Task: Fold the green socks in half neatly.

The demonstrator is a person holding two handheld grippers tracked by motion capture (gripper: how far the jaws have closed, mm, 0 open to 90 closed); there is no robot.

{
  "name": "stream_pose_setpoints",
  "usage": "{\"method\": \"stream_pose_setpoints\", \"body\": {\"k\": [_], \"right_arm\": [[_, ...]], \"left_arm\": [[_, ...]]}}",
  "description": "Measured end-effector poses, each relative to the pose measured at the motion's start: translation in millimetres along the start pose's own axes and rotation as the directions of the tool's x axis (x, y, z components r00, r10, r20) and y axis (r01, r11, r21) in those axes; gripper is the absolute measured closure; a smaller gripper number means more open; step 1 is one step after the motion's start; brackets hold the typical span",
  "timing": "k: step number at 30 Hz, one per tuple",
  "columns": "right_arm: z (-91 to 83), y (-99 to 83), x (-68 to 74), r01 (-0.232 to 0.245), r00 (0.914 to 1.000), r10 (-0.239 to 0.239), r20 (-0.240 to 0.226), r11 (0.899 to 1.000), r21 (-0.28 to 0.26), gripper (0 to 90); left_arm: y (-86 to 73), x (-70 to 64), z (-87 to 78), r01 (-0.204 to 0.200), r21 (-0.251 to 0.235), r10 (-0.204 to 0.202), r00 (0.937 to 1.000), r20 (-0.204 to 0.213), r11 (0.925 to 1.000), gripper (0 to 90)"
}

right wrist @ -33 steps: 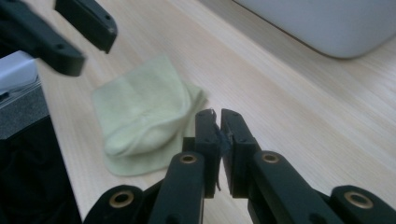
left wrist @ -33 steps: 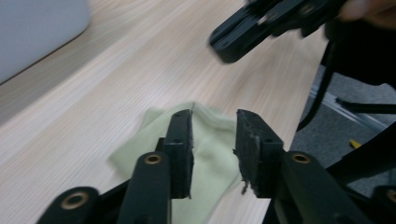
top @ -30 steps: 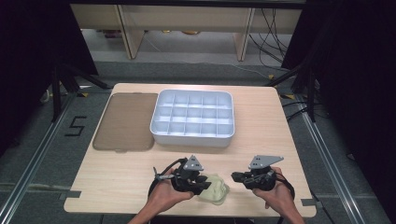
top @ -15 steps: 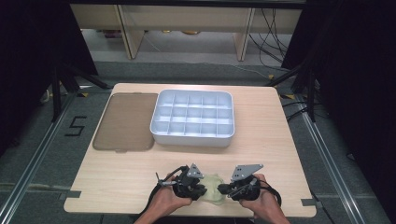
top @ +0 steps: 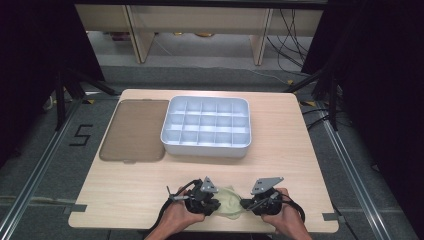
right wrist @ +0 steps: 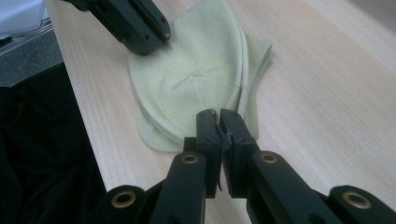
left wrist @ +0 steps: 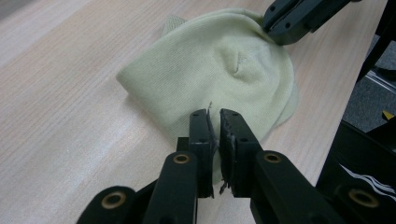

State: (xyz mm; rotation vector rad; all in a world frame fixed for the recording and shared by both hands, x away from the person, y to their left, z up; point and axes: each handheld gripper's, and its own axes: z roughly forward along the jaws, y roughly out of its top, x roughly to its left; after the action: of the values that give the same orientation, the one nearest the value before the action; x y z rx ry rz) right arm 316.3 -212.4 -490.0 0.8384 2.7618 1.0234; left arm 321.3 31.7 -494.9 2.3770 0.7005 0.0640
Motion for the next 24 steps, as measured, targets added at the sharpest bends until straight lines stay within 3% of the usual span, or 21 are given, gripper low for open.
{"method": "stream_pose_setpoints", "body": {"k": [4,6,10,15,16,18,19,20,21,22,24], "right_arm": [[-5.3,5.5,6.2,0.035,0.9994,-0.035,-0.002,0.999,-0.038,86.6],[-3.3,7.3,12.1,0.049,0.9983,-0.05,-0.03,0.998,-0.039,86.5],[4.8,5.0,17.9,0.062,0.9971,-0.062,-0.044,0.998,0.003,86.5],[10.0,-3.2,15.1,0.07,0.9976,-0.069,-0.007,0.996,0.063,87.4],[9.9,-4.7,15.3,0.043,0.9991,-0.043,0.003,0.997,0.061,87.3],[7.3,-4.2,12.8,0.051,0.9986,-0.052,0.009,0.997,0.05,86.8],[0.0,0.4,13.0,0.04,0.9992,-0.04,-0.002,0.999,0.017,86.8],[-4.8,3.9,12.7,0.052,0.9985,-0.052,0.018,0.999,-0.01,86.6],[-7.4,6.3,12.0,0.054,0.9984,-0.053,0.021,0.998,-0.034,86.6],[-11.8,10.7,9.6,0.059,0.9976,-0.057,0.039,0.997,-0.053,86.6],[-12.1,13.1,8.2,0.058,0.9974,-0.055,0.047,0.996,-0.071,86.6]], "left_arm": [[-0.1,0.2,0.2,0.001,0.002,-0.001,1.0,0.0,1.0,83.1],[0.0,-0.1,0.6,0.0,0.001,0.0,1.0,-0.001,1.0,83.3],[-0.1,0.1,0.6,-0.002,0.002,0.002,1.0,-0.003,1.0,84.2],[-0.3,0.9,0.5,-0.003,0.004,0.003,1.0,-0.005,1.0,84.6],[-0.4,1.1,0.8,-0.004,-0.002,0.004,1.0,-0.006,1.0,84.6],[-0.1,0.9,0.3,-0.003,-0.005,0.003,1.0,-0.005,1.0,83.9],[2.6,1.1,-3.0,0.008,-0.013,-0.008,1.0,-0.006,0.9999,83.5],[4.3,2.7,-4.6,-0.007,-0.025,0.007,0.9999,-0.008,0.9997,83.2],[7.2,0.5,-4.8,0.063,-0.078,-0.064,0.9979,-0.011,0.9949,83.0],[10.0,4.5,-7.9,0.024,-0.066,-0.025,0.9996,-0.014,0.9976,83.0],[13.6,5.8,-8.5,0.039,-0.088,-0.041,0.999,-0.019,0.9953,82.9]]}}
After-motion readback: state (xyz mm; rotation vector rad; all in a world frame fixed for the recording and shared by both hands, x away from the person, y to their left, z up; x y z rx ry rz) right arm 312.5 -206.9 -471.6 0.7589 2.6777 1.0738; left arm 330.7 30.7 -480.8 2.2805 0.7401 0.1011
